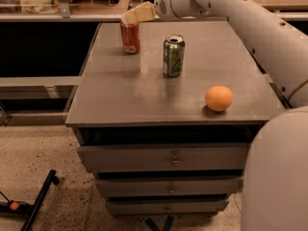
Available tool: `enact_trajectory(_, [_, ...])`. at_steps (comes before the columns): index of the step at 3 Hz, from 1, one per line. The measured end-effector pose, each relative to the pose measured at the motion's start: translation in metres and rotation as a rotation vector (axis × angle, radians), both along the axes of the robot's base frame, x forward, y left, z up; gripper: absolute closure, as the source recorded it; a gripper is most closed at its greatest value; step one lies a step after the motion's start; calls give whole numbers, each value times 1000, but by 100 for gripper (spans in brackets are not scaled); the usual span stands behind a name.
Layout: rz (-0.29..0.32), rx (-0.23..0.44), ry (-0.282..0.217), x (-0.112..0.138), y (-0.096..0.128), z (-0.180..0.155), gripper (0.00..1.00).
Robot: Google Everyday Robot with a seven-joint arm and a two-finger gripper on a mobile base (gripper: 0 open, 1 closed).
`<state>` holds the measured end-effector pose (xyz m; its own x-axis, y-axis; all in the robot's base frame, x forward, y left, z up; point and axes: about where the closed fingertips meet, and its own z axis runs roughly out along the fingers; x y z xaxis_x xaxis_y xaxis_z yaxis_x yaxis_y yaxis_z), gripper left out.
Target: Move coke can near orange
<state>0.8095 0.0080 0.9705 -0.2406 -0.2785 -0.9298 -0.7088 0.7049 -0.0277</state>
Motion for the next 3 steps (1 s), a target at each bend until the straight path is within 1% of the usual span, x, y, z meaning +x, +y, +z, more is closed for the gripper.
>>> enact_trajectory(1, [63, 2, 30, 6, 1, 0, 0])
enact_trajectory(2, [114, 23, 39, 6, 0, -4, 0])
enact_trajectory(3, [169, 84, 16, 0, 0, -9, 0])
